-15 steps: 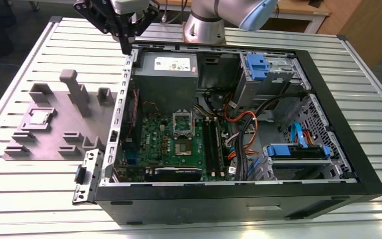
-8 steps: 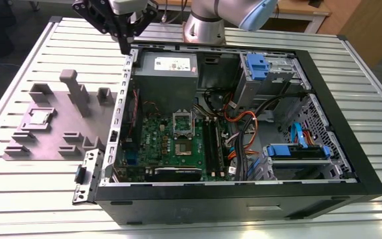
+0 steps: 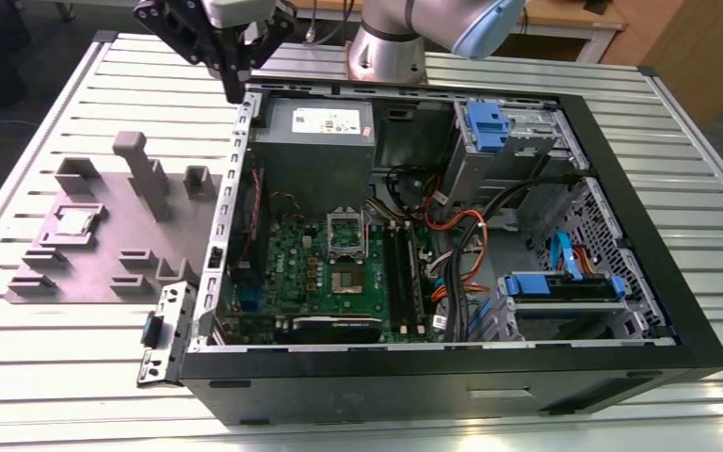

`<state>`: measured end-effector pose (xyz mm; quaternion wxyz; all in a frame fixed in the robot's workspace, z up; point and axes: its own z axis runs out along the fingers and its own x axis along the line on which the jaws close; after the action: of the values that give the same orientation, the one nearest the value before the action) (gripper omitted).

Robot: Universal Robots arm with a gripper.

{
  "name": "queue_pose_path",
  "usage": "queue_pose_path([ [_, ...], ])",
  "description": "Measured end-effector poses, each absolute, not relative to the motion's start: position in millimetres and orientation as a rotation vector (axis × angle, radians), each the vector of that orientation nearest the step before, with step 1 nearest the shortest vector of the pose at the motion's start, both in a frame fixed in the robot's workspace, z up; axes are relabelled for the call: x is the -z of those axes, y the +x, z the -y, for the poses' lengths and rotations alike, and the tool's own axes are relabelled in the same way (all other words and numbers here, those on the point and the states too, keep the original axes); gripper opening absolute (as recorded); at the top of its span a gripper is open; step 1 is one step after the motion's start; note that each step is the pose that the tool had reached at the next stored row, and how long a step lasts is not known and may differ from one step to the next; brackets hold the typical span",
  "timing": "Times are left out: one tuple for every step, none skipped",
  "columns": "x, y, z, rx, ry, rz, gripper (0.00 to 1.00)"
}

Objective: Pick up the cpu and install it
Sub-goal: 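Reach for the cpu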

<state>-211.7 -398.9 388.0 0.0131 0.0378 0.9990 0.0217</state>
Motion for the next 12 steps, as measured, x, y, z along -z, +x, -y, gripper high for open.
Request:
queue_pose_path([
  [-387.9,-212.0,398.9,-0.068,0.118,-3.112,0.11],
  [-387.9,-212.3,398.9,-0.068,0.118,-3.112,0.11],
  [-387.9,-212.7,398.9,-0.068,0.118,-3.112,0.11],
  [-387.8,-213.1,398.9,-0.068,0.118,-3.112,0.11],
  [-387.8,-213.5,399.0,-0.068,0.118,-3.113,0.11],
  [-387.7,-213.8,398.9,-0.068,0.118,-3.112,0.11],
  [-387.7,-214.1,398.9,-0.068,0.118,-3.112,0.11],
  [-387.7,-214.4,398.9,-0.068,0.118,-3.113,0.11],
  [-387.6,-214.7,398.9,-0.068,0.118,-3.113,0.11],
  [-387.6,-214.9,398.9,-0.068,0.118,-3.112,0.11],
  [-387.6,-215.0,398.9,-0.068,0.118,-3.112,0.11],
  [-387.5,-215.4,398.9,-0.068,0.118,-3.112,0.11],
])
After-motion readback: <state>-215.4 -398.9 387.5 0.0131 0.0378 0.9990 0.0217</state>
